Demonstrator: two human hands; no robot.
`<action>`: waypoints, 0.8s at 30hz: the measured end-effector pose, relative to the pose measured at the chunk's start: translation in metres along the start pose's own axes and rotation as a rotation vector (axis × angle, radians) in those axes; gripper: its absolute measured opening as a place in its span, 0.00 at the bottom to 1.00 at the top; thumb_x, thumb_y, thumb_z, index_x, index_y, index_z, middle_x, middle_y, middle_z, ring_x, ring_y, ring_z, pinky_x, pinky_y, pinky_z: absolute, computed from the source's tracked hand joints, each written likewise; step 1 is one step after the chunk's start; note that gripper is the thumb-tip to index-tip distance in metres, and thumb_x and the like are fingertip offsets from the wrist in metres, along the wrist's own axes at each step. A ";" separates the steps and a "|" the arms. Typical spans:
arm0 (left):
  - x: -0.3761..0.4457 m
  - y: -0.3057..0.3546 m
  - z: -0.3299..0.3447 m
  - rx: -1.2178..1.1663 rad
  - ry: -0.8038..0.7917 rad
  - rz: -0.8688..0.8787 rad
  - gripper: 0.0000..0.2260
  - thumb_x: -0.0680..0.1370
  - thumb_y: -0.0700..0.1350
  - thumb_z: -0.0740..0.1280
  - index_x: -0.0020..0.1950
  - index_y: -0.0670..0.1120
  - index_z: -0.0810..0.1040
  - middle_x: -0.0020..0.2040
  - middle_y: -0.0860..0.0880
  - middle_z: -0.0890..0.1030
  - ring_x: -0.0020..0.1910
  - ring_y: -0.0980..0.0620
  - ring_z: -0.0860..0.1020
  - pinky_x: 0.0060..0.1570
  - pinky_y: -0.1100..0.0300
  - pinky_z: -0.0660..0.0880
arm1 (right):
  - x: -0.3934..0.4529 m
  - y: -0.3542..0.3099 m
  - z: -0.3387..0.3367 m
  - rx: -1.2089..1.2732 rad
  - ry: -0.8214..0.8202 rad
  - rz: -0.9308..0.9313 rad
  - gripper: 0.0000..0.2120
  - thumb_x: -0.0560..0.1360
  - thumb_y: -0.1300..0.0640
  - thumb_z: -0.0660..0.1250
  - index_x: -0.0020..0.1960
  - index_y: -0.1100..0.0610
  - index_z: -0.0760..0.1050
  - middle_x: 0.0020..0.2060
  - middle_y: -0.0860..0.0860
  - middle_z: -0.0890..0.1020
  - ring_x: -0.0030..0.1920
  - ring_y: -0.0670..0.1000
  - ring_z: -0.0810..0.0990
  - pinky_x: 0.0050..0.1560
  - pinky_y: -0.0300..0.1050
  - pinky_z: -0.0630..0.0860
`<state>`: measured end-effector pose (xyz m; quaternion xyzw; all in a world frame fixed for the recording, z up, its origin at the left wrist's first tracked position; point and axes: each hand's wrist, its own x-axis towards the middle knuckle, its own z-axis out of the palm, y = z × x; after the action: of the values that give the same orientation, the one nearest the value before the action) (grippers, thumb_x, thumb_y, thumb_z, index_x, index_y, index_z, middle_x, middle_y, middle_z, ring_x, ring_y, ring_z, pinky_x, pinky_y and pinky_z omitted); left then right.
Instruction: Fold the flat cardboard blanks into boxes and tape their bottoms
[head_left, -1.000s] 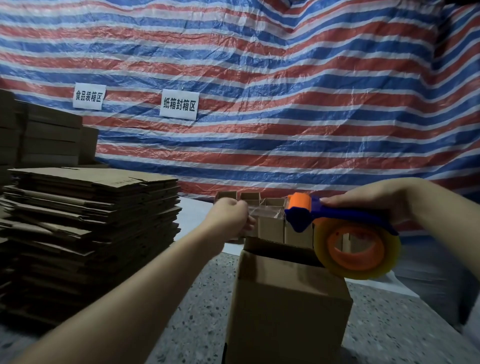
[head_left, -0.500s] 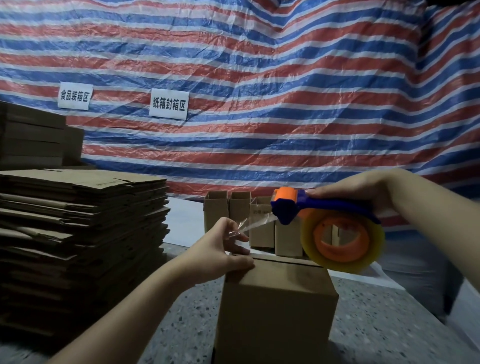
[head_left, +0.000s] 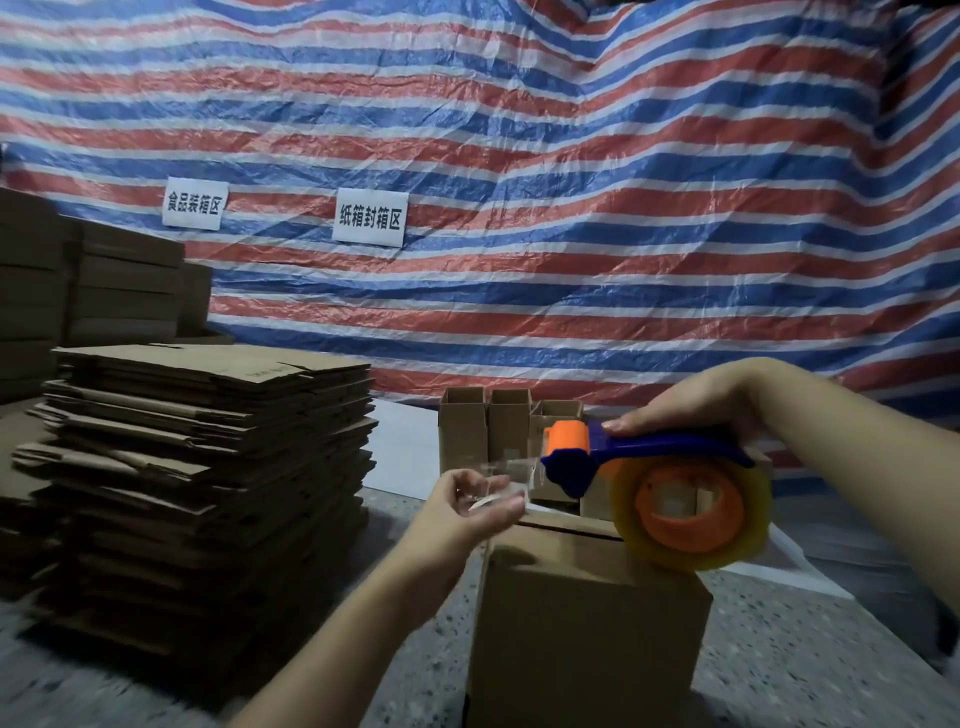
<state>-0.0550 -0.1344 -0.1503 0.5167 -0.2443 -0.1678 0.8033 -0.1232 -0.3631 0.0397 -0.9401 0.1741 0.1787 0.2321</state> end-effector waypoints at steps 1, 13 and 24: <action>0.001 0.002 -0.001 -0.053 0.042 -0.031 0.25 0.69 0.51 0.75 0.60 0.40 0.72 0.59 0.42 0.82 0.58 0.50 0.82 0.61 0.49 0.75 | 0.001 -0.004 0.001 -0.026 -0.013 0.003 0.52 0.47 0.26 0.80 0.62 0.53 0.75 0.47 0.55 0.88 0.45 0.52 0.87 0.42 0.44 0.81; -0.010 -0.011 -0.002 0.275 0.440 -0.221 0.28 0.69 0.62 0.74 0.58 0.42 0.78 0.51 0.48 0.82 0.49 0.51 0.79 0.40 0.58 0.72 | 0.001 -0.040 0.016 -0.176 -0.041 0.090 0.42 0.57 0.30 0.75 0.61 0.57 0.76 0.44 0.54 0.87 0.41 0.52 0.86 0.40 0.44 0.82; -0.009 -0.005 -0.005 0.292 0.378 -0.312 0.23 0.69 0.60 0.76 0.53 0.44 0.78 0.50 0.48 0.81 0.48 0.50 0.79 0.39 0.59 0.72 | -0.004 -0.044 0.021 -0.193 -0.036 0.075 0.39 0.59 0.31 0.72 0.59 0.56 0.77 0.43 0.54 0.86 0.40 0.51 0.85 0.41 0.42 0.82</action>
<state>-0.0601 -0.1276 -0.1583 0.6805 -0.0293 -0.1528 0.7160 -0.1139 -0.3152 0.0402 -0.9476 0.1870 0.2201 0.1369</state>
